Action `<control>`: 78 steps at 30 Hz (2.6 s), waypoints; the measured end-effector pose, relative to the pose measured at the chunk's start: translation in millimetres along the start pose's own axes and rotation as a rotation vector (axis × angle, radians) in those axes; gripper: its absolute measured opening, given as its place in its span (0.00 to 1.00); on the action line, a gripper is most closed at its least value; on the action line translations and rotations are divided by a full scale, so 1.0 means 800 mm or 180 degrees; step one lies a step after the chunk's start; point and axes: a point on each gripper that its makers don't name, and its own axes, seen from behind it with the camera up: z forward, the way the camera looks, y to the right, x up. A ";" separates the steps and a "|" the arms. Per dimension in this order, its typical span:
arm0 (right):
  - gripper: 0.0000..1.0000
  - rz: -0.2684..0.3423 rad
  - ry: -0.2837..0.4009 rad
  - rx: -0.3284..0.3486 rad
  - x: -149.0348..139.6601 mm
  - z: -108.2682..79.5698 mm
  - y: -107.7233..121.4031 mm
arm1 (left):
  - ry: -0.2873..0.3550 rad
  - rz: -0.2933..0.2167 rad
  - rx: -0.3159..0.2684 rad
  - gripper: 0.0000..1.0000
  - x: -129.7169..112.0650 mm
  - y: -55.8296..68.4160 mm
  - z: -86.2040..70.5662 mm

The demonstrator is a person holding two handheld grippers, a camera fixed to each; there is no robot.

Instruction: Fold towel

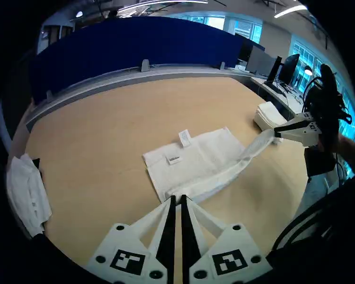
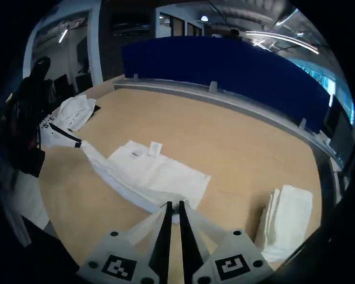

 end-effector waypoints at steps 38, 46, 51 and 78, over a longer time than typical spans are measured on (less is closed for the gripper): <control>0.29 0.0410 -0.0243 -0.0243 -0.024 0.130 0.067 | -0.0025 0.0007 0.0148 0.10 0.016 -0.063 0.138; 0.46 0.0360 -0.0258 -0.0400 -0.030 0.137 0.079 | -0.0055 0.0115 0.0267 0.20 0.011 -0.072 0.148; 0.59 0.0353 -0.0241 -0.0502 -0.026 0.140 0.088 | -0.0043 0.0142 0.0310 0.27 0.016 -0.077 0.149; 0.95 0.0297 -0.0072 -0.0651 -0.003 0.125 0.100 | -0.0001 0.0111 0.0436 0.88 0.031 -0.093 0.131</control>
